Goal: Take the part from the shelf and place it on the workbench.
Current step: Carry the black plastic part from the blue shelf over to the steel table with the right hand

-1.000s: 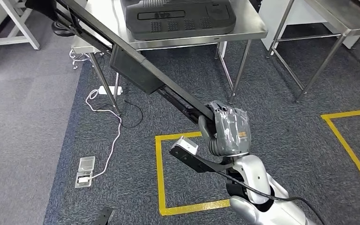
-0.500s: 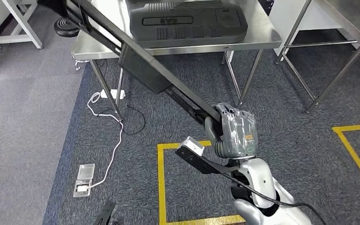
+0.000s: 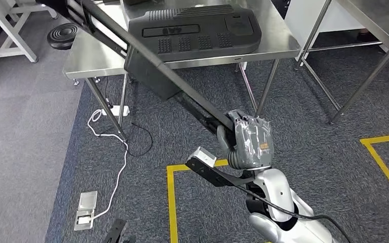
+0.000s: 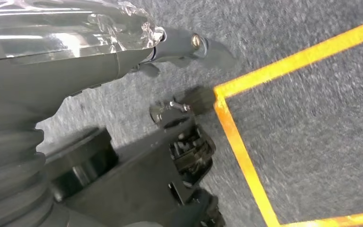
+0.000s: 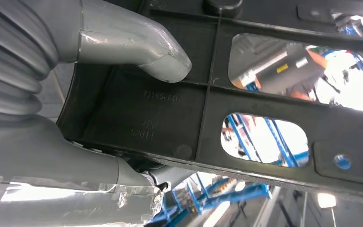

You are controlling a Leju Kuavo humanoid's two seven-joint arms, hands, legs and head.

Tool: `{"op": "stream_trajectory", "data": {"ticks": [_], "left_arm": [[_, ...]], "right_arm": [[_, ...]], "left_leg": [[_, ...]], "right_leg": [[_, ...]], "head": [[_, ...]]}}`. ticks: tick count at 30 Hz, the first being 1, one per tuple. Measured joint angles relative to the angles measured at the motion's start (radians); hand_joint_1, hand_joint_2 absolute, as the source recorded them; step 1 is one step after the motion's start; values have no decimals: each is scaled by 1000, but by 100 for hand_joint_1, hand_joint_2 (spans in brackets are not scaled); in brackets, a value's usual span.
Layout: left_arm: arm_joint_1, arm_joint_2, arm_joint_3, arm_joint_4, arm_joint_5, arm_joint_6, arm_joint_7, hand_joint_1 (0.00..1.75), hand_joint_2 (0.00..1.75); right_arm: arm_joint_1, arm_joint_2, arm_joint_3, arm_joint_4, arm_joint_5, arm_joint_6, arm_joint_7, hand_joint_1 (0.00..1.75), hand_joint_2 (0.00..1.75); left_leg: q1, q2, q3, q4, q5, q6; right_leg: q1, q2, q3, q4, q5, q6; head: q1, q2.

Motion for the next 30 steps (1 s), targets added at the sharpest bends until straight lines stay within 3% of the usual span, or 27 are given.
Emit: {"op": "stream_trajectory", "data": {"ticks": [2, 4, 6, 7, 8, 9, 11, 12, 13, 16, 19, 21, 23, 25, 27, 28, 30], "left_arm": [[-2, 0, 0, -1, -1, 0, 0, 0, 175], [-6, -1, 0, -2, -1, 0, -1, 0, 175], [-9, -2, 0, -2, -1, 0, -1, 0, 175], [-9, -2, 0, -2, -1, -1, -1, 0, 175], [-9, -3, 0, -2, -1, -1, -1, 0, 175], [-8, -4, 0, -2, -1, -1, -1, 0, 175], [-7, -5, 0, -2, -1, -1, -1, 0, 175], [-8, -5, 0, -2, -1, -1, -1, 0, 175], [-9, -5, 0, -1, -2, -1, -1, 0, 175], [-10, -5, 0, -1, -2, -1, 0, 0, 175], [-11, -4, 0, -1, -2, 0, -2, 0, 175], [-13, -4, 0, -2, -3, 1, -3, 0, 175], [-16, -4, 1, -2, -4, 1, -5, 0, 175], [-18, -6, 1, -2, -4, 0, -6, 0, 175], [-17, -9, 1, -2, -4, 0, -6, 0, 175], [-16, -10, 1, -2, -4, -1, -6, 0, 175], [-16, -11, 1, -2, -5, -1, -6, 0, 175]], "right_arm": [[1, 0, 0, -1, 1, 0, 0, 164, 175], [-3, 0, -1, -2, 2, 0, 0, 164, 175], [-3, 0, -1, -2, 2, 0, 0, 164, 175], [-2, 0, -1, -1, 2, 0, 0, 164, 175], [0, 0, -1, -1, 2, 0, 0, 164, 175], [1, 0, -1, 0, 1, 0, 0, 164, 175], [2, 0, -1, 0, 1, 0, 0, 164, 175], [2, 0, -1, 1, 0, 0, 0, 164, 175], [2, 0, -1, 2, 0, -1, 0, 164, 175], [3, 0, -1, 3, -2, -2, 0, 164, 175], [2, 0, -1, 3, -2, -2, -1, 164, 175], [2, 1, -2, 3, -2, -3, -2, 164, 175], [-1, 1, -2, 4, -2, -3, -2, 164, 175], [-5, 1, -2, 4, -3, -3, -3, 164, 175], [-2, 1, -2, 5, -3, -3, -2, 164, 175], [-1, 1, -2, 5, -4, -3, -2, 164, 175], [0, 1, -2, 6, -4, -3, -2, 164, 175]], "left_leg": [[8, 2, 22, -27, 2, -1], [20, 4, 55, -58, -1, 0], [24, 5, 80, -68, -16, 1], [25, 5, 89, -68, -26, 0], [26, 4, 99, -66, -37, -2], [27, 3, 111, -63, -50, -4], [31, 1, 133, -52, -78, -14], [31, 0, 138, -45, -91, -21], [31, -1, 138, -38, -102, -27], [27, -2, 131, -28, -111, -36], [24, -2, 136, -33, -108, -33], [31, -3, 178, -92, -87, -20], [45, -2, 237, -177, -61, -10], [59, 1, 270, -210, -61, -18], [79, 3, 287, -205, -80, -39], [93, 2, 293, -195, -95, -55], [121, -1, 299, -154, -138, -92]], "right_leg": [[1, 0, 13, -10, -10, 9], [4, -2, -6, 44, -36, 16], [0, -3, -86, 170, -72, 25], [-3, -3, -132, 225, -78, 31], [-6, -4, -168, 253, -65, 35], [-9, -5, -186, 243, -31, 39], [-12, -7, -176, 139, 76, 45], [-10, -7, -165, 88, 114, 46], [-10, -7, -155, 49, 128, 44], [-8, -6, -146, 20, 111, 31], [-11, -4, -138, 9, 108, 30], [-11, -5, -121, -13, 110, 29], [-9, -6, -128, 11, 98, 34], [-16, -6, -185, 112, 65, 48], [-31, -7, -240, 189, 60, 68], [-41, -8, -244, 178, 86, 81], [-60, -8, -219, 97, 143, 117]], "head": [[-5, 0], [5, 0], [22, 0], [28, 0], [34, 0], [38, 0], [47, 0], [51, 0], [56, 0], [55, 0], [57, 0], [54, 0], [56, 0], [65, 0], [71, 0], [75, 0], [89, 0]]}}
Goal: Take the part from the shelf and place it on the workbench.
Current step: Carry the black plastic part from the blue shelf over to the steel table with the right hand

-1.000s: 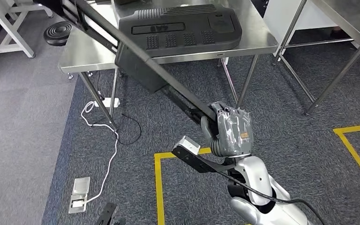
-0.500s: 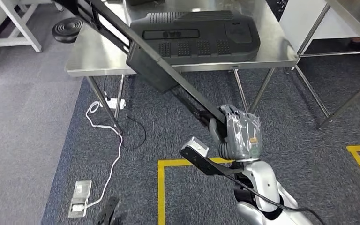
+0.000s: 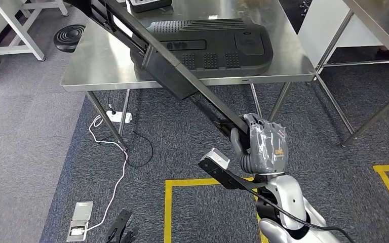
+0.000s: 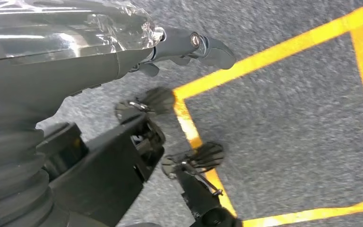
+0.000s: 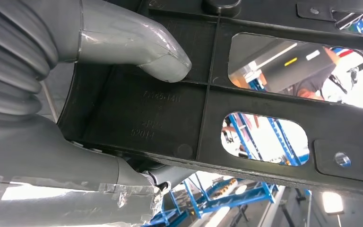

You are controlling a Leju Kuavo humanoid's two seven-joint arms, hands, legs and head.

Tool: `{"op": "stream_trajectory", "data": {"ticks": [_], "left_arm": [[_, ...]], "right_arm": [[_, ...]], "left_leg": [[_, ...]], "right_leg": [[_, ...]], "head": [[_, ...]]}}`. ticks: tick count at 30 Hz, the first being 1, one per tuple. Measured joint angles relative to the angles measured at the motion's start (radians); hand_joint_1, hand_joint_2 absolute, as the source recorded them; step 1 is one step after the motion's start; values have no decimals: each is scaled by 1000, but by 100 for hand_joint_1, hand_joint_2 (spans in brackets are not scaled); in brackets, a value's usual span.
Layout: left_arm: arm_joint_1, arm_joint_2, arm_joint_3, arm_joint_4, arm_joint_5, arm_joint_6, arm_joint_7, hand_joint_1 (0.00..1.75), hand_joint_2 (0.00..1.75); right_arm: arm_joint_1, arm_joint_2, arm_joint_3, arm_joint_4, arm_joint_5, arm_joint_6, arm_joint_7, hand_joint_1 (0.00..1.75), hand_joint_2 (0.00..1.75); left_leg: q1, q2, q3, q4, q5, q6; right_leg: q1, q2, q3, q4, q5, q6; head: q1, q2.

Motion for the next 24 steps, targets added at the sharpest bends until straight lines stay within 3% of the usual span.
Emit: {"op": "stream_trajectory", "data": {"ticks": [1, 2, 3, 5, 7, 9, 11, 12, 13, 14, 16, 17, 18, 20, 22, 24], "left_arm": [[-2, 3, 0, 0, 0, 1, 0, 0, 175], [-3, 4, 0, 1, 0, 1, 0, 0, 175], [-4, 5, 0, 0, 0, 2, 0, 0, 175], [-3, 5, 0, 0, 0, 1, 0, 0, 175], [-5, 5, 0, 0, 0, 1, 0, 0, 175], [-9, 4, 0, 0, -1, 1, 0, 0, 175], [-9, 4, 0, 0, -2, 0, 0, 0, 175], [-8, 4, 0, 0, -4, 0, 0, 0, 175], [-7, 4, -1, 0, -5, 0, 0, 0, 175], [-6, 4, -1, 0, -6, 1, -1, 0, 175], [-5, 6, -1, 0, -5, 1, -3, 0, 175], [-4, 8, 0, 0, -4, 1, -5, 0, 175], [-3, 8, 0, 1, -3, 0, -6, 0, 175], [-2, 8, 0, 0, 0, 0, -9, 0, 175], [-3, 7, 1, 0, 1, 0, -11, 0, 175], [-3, 6, 1, 0, 1, 0, -13, 0, 175]], "right_arm": [[-1, 1, 0, 0, 0, 0, 0, 164, 175], [0, 2, 1, 0, 0, 0, 0, 164, 175], [2, 2, 0, 0, -1, -1, 0, 164, 175], [6, 3, 0, 1, 0, -1, 0, 164, 175], [5, 3, -1, 2, 1, -2, 1, 164, 175], [3, 3, -1, 1, 1, -2, 1, 164, 175], [4, 3, -2, 2, 1, -3, 0, 164, 175], [5, 3, -2, 2, 1, -3, 0, 164, 175], [6, 3, -2, 3, 0, -3, 0, 164, 175], [7, 3, -2, 3, 0, -3, 0, 164, 175], [7, 3, -2, 3, 0, -3, 0, 164, 175], [6, 4, -1, 3, -1, -3, 0, 164, 175], [6, 4, -1, 4, -2, -4, 0, 164, 175], [4, 5, -1, 3, -5, -4, -1, 164, 175], [1, 6, -1, 3, -8, -5, -5, 164, 175], [-3, 6, -1, 3, -12, -5, -9, 164, 175]], "left_leg": [[9, -3, -5, 30, -26, -20], [13, -5, -15, 60, -47, -38], [13, -6, -24, 80, -61, -50], [10, -7, -31, 94, -73, -63], [6, 0, -42, 123, -89, -60], [-5, 11, -102, 244, -133, -45], [-25, 16, -194, 397, -170, -26], [-39, 16, -229, 439, -167, -13], [-53, 16, -250, 442, -143, 5], [-70, 16, -255, 408, -100, 29], [-106, 12, -236, 285, -1, 91], [-119, 9, -226, 234, 34, 116], [-128, 7, -218, 199, 55, 134], [-136, 7, -208, 162, 69, 146], [-131, 7, -178, 99, 77, 143], [-120, 9, -153, 50, 84, 132]], "right_leg": [[-5, 4, 9, -26, 8, 13], [-7, 8, 6, -26, -2, 9], [-6, 13, -4, -2, -24, -3], [-10, 13, -21, 24, -40, -37], [-5, 12, -25, 31, -49, -55], [6, 9, -16, 23, -54, -68], [20, 5, 3, 10, -55, -69], [30, 4, 14, 4, -55, -68], [42, 4, 26, -2, -57, -69], [54, 5, 39, -9, -58, -70], [75, 6, 65, -31, -57, -73], [78, 7, 76, -45, -54, -75], [77, 7, 83, -57, -50, -77], [70, 8, 88, -76, -42, -80], [72, 6, 86, -72, -49, -79], [74, 6, 58, -8, -90, -70]], "head": [[14, 0], [28, 0], [31, 0], [18, 0], [-12, 0], [-39, 0], [-61, 0], [-69, 0], [-77, 0], [-82, 0], [-85, 0], [-80, 0], [-77, 0], [-78, 0], [-90, 0], [-91, 0]]}}
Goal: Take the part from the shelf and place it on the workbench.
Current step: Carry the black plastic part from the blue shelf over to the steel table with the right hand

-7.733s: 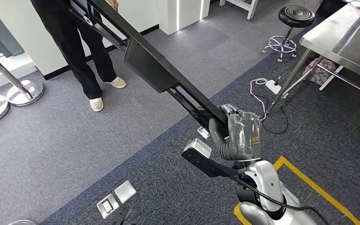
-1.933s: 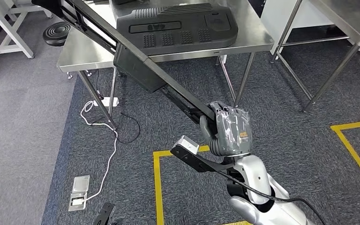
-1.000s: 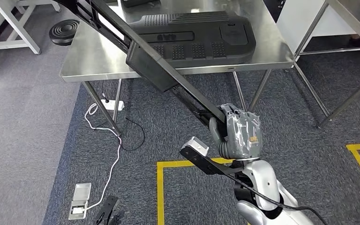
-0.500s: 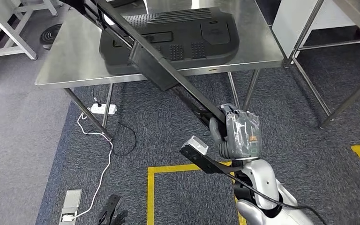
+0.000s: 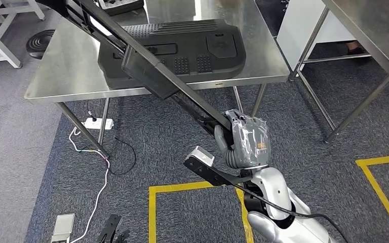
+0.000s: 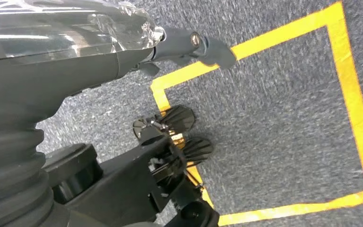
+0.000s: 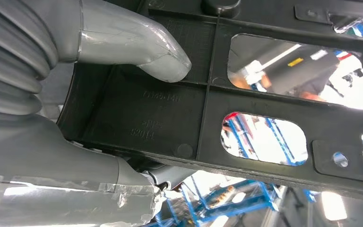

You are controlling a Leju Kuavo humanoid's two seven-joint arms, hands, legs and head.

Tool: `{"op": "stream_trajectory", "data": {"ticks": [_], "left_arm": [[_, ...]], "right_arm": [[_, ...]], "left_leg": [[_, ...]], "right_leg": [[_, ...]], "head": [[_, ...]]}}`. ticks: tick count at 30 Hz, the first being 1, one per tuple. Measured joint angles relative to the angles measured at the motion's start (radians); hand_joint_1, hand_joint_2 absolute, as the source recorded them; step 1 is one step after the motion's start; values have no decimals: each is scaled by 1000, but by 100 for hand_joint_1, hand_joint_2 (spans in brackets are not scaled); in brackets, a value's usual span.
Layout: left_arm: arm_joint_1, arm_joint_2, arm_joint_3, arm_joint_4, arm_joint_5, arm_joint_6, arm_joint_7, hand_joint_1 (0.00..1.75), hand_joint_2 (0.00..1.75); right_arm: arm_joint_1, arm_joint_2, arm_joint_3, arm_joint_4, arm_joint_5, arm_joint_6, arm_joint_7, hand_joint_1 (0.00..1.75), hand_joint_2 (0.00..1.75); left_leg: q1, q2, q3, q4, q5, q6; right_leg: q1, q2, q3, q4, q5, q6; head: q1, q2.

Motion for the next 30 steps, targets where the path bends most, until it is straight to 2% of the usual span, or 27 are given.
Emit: {"op": "stream_trajectory", "data": {"ticks": [2, 3, 4, 5, 6, 7, 8, 9, 10, 12, 13, 15, 17, 18, 19, 20, 22, 23, 24, 26, 28, 30], "left_arm": [[2, -2, 0, 0, 0, 0, 0, 0, 175], [3, -3, 0, 0, 0, 0, 0, 0, 175], [4, -4, 0, 0, 0, 0, 0, 0, 175], [4, -5, 0, 0, 0, 0, 0, 0, 175], [4, -6, 0, 0, 0, 1, 0, 0, 175], [4, -6, 0, 0, 0, 2, 0, 0, 175], [4, -5, 0, 0, -1, 3, 0, 0, 175], [3, -5, 0, 0, -1, 4, 0, 0, 175], [4, -4, 0, 0, -1, 5, 0, 0, 175], [6, -4, 0, 0, -2, 5, 0, 0, 175], [6, -4, 0, 0, -3, 5, 1, 0, 175], [4, -4, 0, 0, -4, 4, 1, 0, 175], [3, -4, 0, 0, -5, 4, 1, 0, 175], [4, -4, 0, 0, -5, 4, 1, 0, 175], [5, -4, 0, 0, -5, 4, 1, 0, 175], [5, -4, 0, 0, -6, 4, 1, 0, 175], [5, -4, 0, 0, -7, 4, 1, 0, 175], [5, -4, 0, 0, -7, 4, 1, 0, 175], [6, -4, 0, 0, -7, 4, 1, 0, 175], [8, -4, 0, 0, -7, 4, 1, 0, 175], [7, -4, 0, 0, -7, 4, 1, 0, 175], [3, -4, 0, 0, -8, 4, 1, 0, 175]], "right_arm": [[-1, 0, 0, 0, -3, 0, -4, 164, 175], [-1, 0, 0, 1, -4, 0, -5, 164, 175], [0, 0, 0, 1, -5, 0, -5, 164, 175], [0, 0, 0, 2, -6, 0, -5, 164, 175], [0, 0, 0, 3, -7, 0, -6, 164, 175], [-1, 0, 0, 3, -8, 0, -6, 164, 175], [-3, 0, 1, 4, -10, 0, -7, 164, 175], [-5, 1, 1, 5, -11, 0, -7, 164, 175], [-5, 0, 2, 5, -12, -1, -7, 164, 175], [-5, 0, 3, 6, -14, -1, -6, 164, 175], [-5, 0, 3, 7, -14, -1, -6, 164, 175], [-7, 0, 3, 7, -14, -2, -5, 164, 175], [-8, 0, 3, 7, -14, -2, -5, 164, 175], [-7, 0, 3, 7, -15, -2, -5, 164, 175], [-7, 0, 3, 7, -15, -2, -5, 164, 175], [-7, 0, 4, 7, -15, -2, -5, 164, 175], [-8, 0, 4, 7, -15, -2, -5, 164, 175], [-8, 0, 4, 7, -15, -2, -5, 164, 175], [-9, 0, 4, 7, -15, -2, -5, 164, 175], [-9, 0, 4, 7, -16, -2, -5, 164, 175], [-10, 0, 4, 7, -16, -3, -5, 164, 175], [-11, 0, 4, 7, -15, -3, -5, 164, 175]], "left_leg": [[5, 1, 2, -1, 1, -7], [9, 2, 1, 4, -3, -11], [15, 2, 0, 12, -9, -18], [21, 2, -1, 22, -17, -26], [28, 2, -2, 37, -28, -36], [33, 1, -6, 53, -41, -47], [35, 1, -14, 74, -53, -57], [34, 1, -22, 91, -62, -65], [32, 0, -29, 102, -66, -70], [31, 0, -33, 113, -70, -75], [31, 1, -34, 121, -77, -79], [35, 1, -61, 189, -116, -91], [41, 2, -127, 317, -166, -101], [44, 2, -159, 370, -179, -103], [45, 2, -180, 393, -172, -103], [47, 2, -182, 378, -144, -103], [49, 0, -143, 258, -58, -100], [46, -1, -123, 201, -25, -100], [43, -3, -109, 162, -7, -98], [35, -5, -105, 143, -3, -93], [36, -4, -97, 117, -9, -82], [37, -3, -86, 88, -12, -67]], "right_leg": [[-7, 0, -53, 114, -52, 17], [-12, -1, -74, 155, -60, 26], [-18, -2, -81, 165, -51, 35], [-24, -3, -70, 139, -24, 44], [-30, -6, -45, 81, 11, 53], [-33, -8, -21, 29, 33, 61], [-34, -9, -3, -13, 46, 62], [-35, -8, 5, -33, 46, 55], [-32, -7, 4, -31, 36, 42], [-33, -5, 3, -30, 32, 15], [-34, -5, 6, -32, 31, 8], [-38, -6, 12, -37, 29, -1], [-39, -8, 16, -39, 26, -5], [-39, -8, 17, -39, 25, -7], [-40, -7, 19, -39, 22, -8], [-41, -6, 23, -39, 19, -9], [-44, -3, 34, -40, 11, -8], [-44, -2, 38, -43, 9, -5], [-45, 0, 41, -46, 9, 0], [-44, 2, 42, -55, 14, 11], [-44, 1, 40, -58, 11, 22], [-44, -4, 15, -9, -25, 25]], "head": [[3, 0], [3, 0], [4, 0], [4, 0], [5, 0], [7, 0], [13, 0], [16, 0], [18, 0], [16, 0], [14, 0], [12, 0], [9, 0], [9, 0], [9, 0], [8, 0], [6, 0], [4, 0], [3, 0], [0, 0], [2, 0], [11, 0]]}}
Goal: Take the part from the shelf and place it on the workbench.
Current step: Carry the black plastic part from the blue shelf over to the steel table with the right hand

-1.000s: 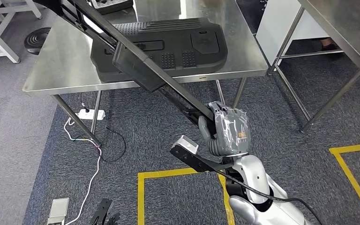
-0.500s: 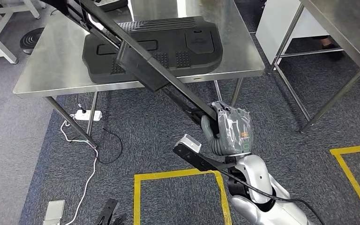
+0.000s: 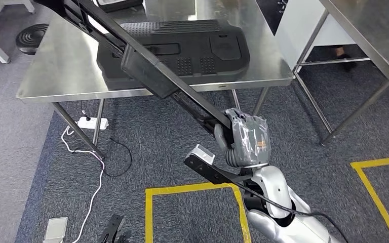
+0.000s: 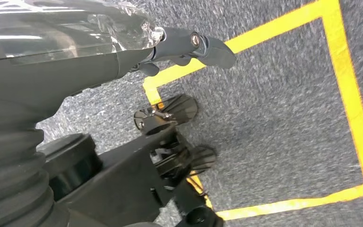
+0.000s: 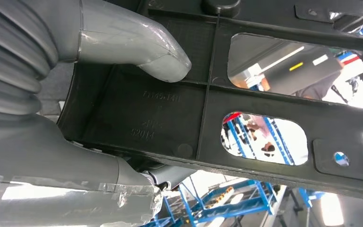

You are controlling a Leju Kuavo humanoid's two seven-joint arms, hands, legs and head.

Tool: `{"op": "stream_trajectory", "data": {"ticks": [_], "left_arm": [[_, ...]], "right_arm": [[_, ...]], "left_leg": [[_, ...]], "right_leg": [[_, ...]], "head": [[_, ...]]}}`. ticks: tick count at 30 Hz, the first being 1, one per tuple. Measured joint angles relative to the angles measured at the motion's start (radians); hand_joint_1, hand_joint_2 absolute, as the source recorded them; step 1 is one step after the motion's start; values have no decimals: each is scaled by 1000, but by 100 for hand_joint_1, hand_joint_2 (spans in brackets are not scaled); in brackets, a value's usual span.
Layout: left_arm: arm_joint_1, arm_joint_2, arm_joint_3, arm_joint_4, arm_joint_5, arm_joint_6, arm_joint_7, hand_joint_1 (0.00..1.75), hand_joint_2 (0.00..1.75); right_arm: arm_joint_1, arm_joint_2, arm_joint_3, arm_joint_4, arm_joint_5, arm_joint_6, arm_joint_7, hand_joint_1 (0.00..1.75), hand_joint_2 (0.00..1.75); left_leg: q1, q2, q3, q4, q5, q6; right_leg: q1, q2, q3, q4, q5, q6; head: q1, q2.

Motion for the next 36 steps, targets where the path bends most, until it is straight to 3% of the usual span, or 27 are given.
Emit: {"op": "stream_trajectory", "data": {"ticks": [2, 4, 5, 7, 9, 11, 14, 16, 18, 19, 20, 21, 24, 26, 28, 30, 31, 34, 35, 36], "left_arm": [[0, 0, 0, 0, -1, -2, 0, 0, 175], [2, -1, 0, 0, -2, -4, 1, 0, 175], [2, -1, 0, 0, -2, -4, 2, 0, 175], [2, -2, 0, 0, -2, -4, 2, 0, 175], [0, -3, 0, 0, -3, -4, 4, 0, 175], [-1, -4, 0, 0, -3, -3, 5, 0, 175], [-2, -5, 0, 0, -3, -2, 6, 0, 175], [-2, -5, 0, 0, -3, -1, 6, 0, 175], [-1, -5, 0, 0, -3, 0, 6, 0, 175], [0, -5, 0, 0, -3, 1, 6, 0, 175], [1, -5, 0, 0, -3, 1, 6, 0, 175], [2, -5, 0, 0, -3, 1, 6, 0, 175], [0, -6, 0, 0, -3, 1, 6, 0, 175], [1, -6, 0, 0, -3, 0, 6, 0, 175], [3, -6, 0, 0, -4, 0, 6, 0, 175], [1, -6, 0, 0, -4, -1, 6, 0, 175], [0, -6, 0, 0, -5, -1, 6, 0, 175], [-1, -6, 0, 0, -7, -2, 6, 0, 175], [-1, -6, 0, 0, -8, -2, 6, 0, 175], [0, -6, 0, 0, -10, -2, 6, 0, 175]], "right_arm": [[0, 0, 0, 0, 0, 0, 0, 164, 175], [1, 0, 0, 0, 0, 0, 1, 164, 175], [1, 0, 0, 0, 0, -1, 2, 164, 175], [1, -1, 0, 0, -2, -1, 4, 164, 175], [0, -1, 0, 0, -4, -2, 4, 164, 175], [0, -1, 0, 0, -5, -2, 4, 164, 175], [0, -1, 0, 0, -5, -2, 4, 164, 175], [-1, 0, 0, 0, -5, -2, 3, 164, 175], [-1, 0, 0, 0, -5, -3, 3, 164, 175], [0, 0, 0, 0, -6, -2, 3, 164, 175], [0, 0, 0, 0, -6, -2, 3, 164, 175], [1, 0, 0, 0, -6, -2, 3, 164, 175], [0, 0, 0, 0, -7, -2, 3, 164, 175], [0, 0, 0, 0, -8, -2, 3, 164, 175], [0, 1, 0, 0, -8, -2, 3, 164, 175], [0, 1, 0, 0, -8, -2, 3, 164, 175], [0, 1, 0, 0, -8, -2, 3, 164, 175], [1, 1, 0, 0, -9, -2, 3, 164, 175], [3, 1, 0, 0, -9, -2, 3, 164, 175], [4, 1, 0, 0, -9, -2, 3, 164, 175]], "left_leg": [[-5, 1, 2, -5, 0, 10], [-14, 1, 3, -1, -3, 17], [-19, 1, 4, 1, -5, 19], [-28, 0, 10, 6, -10, 24], [-34, 0, 12, 10, -14, 24], [-33, 2, 8, 13, -14, 19], [-32, 1, 6, 28, -28, 4], [-26, 0, -22, 105, -79, -14], [-9, 1, -77, 233, -140, -32], [-1, 2, -96, 278, -153, -39], [7, 2, -101, 292, -149, -47], [13, 2, -87, 264, -126, -53], [25, 1, 14, 58, -32, -68], [21, -2, 35, 3, -21, -63], [16, -3, 31, 2, -18, -46], [17, -2, 31, -5, -12, -27], [18, 0, 32, -9, -9, -18], [8, 3, 30, -10, -6, -2], [3, 3, 30, -9, -7, 1], [-1, 3, 30, -7, -7, 3]], "right_leg": [[5, -2, -53, 117, -57, -4], [14, -2, -96, 205, -76, -10], [18, -2, -95, 200, -59, -15], [28, -2, -43, 89, 10, -33], [36, -4, 8, -18, 47, -50], [42, -4, 20, -47, 46, -58], [34, -5, 27, -65, 53, -69], [24, -9, 32, -74, 59, -74], [18, -11, 32, -75, 59, -74], [15, -11, 32, -74, 59, -72], [10, -12, 33, -73, 59, -70], [5, -11, 34, -72, 58, -65], [-7, -9, 37, -68, 54, -42], [-6, -7, 37, -68, 56, -24], [-7, -6, 38, -75, 60, -11], [-9, -7, 33, -60, 44, -4], [-8, -7, 18, -23, 18, -4], [2, -7, -68, 172, -74, -13], [6, -6, -86, 211, -81, -17], [11, -6, -83, 207, -67, -22]], "head": [[9, 0], [14, 0], [17, 0], [25, 0], [24, 0], [22, 0], [26, 0], [17, 0], [3, 0], [0, 0], [-2, 0], [-5, 0], [-16, 0], [-19, 0], [-17, 0], [-8, 0], [1, 0], [30, 0], [36, 0], [41, 0]]}}
